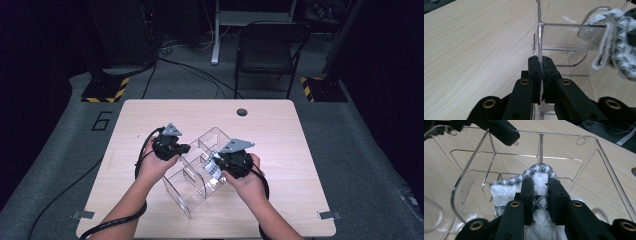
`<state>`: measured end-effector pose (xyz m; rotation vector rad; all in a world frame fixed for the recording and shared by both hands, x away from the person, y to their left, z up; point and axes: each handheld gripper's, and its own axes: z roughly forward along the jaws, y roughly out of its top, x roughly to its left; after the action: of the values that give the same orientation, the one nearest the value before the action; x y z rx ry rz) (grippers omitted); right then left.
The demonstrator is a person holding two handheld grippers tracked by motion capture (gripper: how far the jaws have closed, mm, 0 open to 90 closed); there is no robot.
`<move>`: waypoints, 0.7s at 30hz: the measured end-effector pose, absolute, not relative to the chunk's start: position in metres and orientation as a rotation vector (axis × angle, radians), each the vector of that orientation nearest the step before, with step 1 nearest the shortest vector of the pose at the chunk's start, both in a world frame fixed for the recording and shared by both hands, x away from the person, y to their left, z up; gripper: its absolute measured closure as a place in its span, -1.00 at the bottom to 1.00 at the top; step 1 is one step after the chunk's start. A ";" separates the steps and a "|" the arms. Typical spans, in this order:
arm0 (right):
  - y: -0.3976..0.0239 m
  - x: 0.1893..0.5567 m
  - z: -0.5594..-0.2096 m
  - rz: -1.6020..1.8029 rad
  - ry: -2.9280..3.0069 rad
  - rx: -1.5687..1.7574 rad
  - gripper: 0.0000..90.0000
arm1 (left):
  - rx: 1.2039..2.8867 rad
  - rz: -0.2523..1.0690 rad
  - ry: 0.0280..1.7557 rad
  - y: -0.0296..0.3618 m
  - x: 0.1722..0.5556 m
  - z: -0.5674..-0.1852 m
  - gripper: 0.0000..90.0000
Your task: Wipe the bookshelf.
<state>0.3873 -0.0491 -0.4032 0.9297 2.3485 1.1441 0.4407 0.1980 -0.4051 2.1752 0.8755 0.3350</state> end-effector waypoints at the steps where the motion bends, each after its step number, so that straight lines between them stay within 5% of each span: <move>1: -0.053 0.385 -0.405 1.163 2.336 0.920 0.68 | 2.174 0.333 0.877 0.198 0.441 -0.405 0.94; 21: -0.065 0.369 -0.438 1.155 2.320 0.984 0.68 | 2.181 0.338 0.858 0.198 0.441 -0.405 0.95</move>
<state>0.3690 -0.0655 -0.4378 0.9836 2.3198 1.1553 0.4409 0.1984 -0.4053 2.1810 0.8584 0.3376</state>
